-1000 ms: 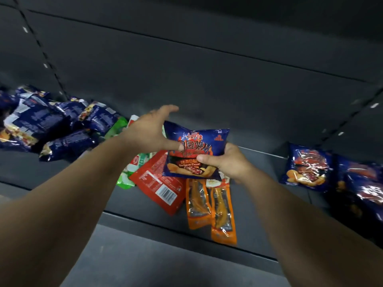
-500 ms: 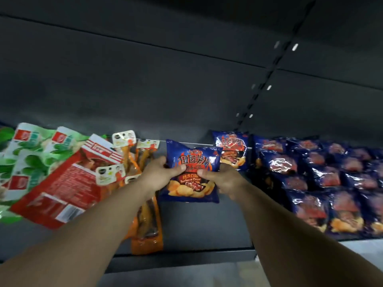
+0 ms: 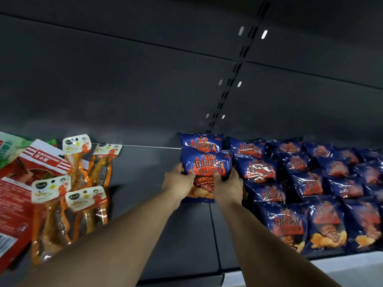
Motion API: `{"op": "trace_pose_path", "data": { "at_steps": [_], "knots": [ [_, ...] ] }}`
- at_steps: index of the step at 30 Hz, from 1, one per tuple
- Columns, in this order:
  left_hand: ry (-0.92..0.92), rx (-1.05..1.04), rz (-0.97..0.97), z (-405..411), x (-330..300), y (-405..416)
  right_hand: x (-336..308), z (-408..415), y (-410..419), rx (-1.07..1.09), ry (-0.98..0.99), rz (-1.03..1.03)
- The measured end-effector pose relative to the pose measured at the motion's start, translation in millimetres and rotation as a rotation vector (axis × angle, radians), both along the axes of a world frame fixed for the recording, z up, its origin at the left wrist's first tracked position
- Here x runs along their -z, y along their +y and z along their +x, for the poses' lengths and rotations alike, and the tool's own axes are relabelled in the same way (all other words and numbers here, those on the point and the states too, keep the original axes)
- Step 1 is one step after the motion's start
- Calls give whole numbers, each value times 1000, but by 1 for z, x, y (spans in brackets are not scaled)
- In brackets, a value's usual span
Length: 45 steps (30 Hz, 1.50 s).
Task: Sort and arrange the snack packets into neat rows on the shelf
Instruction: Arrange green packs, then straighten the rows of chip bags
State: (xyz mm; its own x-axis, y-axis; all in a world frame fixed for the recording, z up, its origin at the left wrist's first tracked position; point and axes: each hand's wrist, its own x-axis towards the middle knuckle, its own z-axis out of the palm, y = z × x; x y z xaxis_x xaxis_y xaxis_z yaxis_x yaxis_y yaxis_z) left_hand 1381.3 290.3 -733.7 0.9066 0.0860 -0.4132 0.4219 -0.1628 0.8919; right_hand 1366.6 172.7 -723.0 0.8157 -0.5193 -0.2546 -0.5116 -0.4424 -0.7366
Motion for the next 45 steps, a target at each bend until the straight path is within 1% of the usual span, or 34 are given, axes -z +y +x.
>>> {"op": "trace_pose_path", "data": {
  "at_steps": [3, 6, 10, 14, 18, 22, 26, 31, 33, 35, 37, 41, 45],
  "knots": [
    [-1, 3, 49, 1, 4, -8, 6, 2, -5, -11, 7, 12],
    [-8, -51, 68, 3, 4, -11, 10, 3, -6, -14, -8, 33],
    [-19, -114, 105, 2, 4, -8, 9, -2, -3, -126, 19, -24],
    [-8, -87, 164, -2, 8, -4, 9, -5, -2, -210, 98, -68],
    [7, -19, 217, -7, 12, 0, 7, -7, -3, -249, 126, -49],
    [30, 37, 201, -5, 13, 2, 8, -8, -3, -288, 164, -21],
    [7, 44, 211, -6, 9, 2, 9, -11, -3, -253, 187, -4],
    [-35, 18, 243, -15, 6, 1, -2, -10, 1, -150, 111, -148],
    [-43, 22, 261, -17, 5, 4, -7, -9, 6, -119, 38, -230],
    [-47, 9, 295, -18, 4, 11, -11, -9, 13, -122, -69, -270],
    [-52, -28, 334, -19, 2, 21, -15, -9, 24, -180, -125, -247],
    [-91, -71, 413, -24, -4, 58, -21, -10, 59, -392, -119, -185],
    [-117, -112, 461, -33, -10, 102, -24, -12, 109, -520, -126, -123]
  ]
}}
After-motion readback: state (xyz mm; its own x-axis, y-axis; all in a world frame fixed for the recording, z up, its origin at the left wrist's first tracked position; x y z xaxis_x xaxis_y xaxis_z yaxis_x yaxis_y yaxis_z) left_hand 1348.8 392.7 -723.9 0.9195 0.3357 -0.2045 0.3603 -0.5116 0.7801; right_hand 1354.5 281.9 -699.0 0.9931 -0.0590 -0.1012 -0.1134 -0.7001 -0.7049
